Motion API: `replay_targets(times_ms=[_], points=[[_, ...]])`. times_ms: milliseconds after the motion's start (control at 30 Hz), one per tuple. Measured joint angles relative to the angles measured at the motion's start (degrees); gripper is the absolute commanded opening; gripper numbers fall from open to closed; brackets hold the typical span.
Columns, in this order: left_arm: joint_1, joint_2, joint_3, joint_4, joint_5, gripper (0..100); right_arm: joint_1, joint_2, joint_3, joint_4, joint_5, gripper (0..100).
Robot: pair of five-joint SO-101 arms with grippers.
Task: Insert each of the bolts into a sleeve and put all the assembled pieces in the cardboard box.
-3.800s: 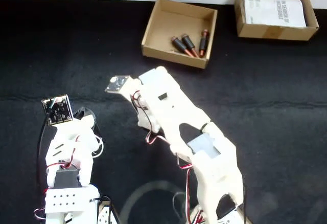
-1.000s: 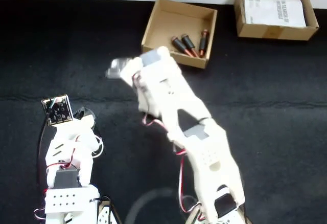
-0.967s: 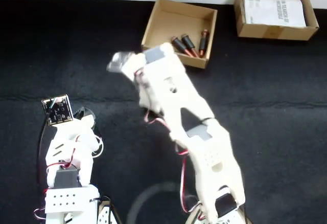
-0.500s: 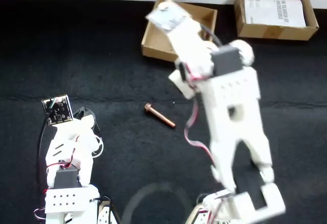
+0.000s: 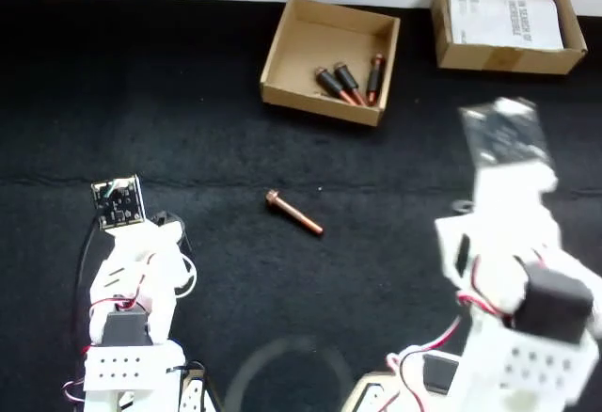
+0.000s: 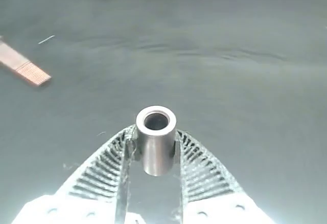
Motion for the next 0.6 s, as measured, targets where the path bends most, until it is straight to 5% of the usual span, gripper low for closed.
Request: replay_targets(times_ms=[267,600], points=[[-1.85,0.00,-1.05,3.69,0.00,3,30.51,-17.41,24.00,-25.14,0.00,0.7],[4.75,-0.09,-22.95,28.31,0.00,3,47.30,-44.57,57.93,-56.00,0.00,0.8]])
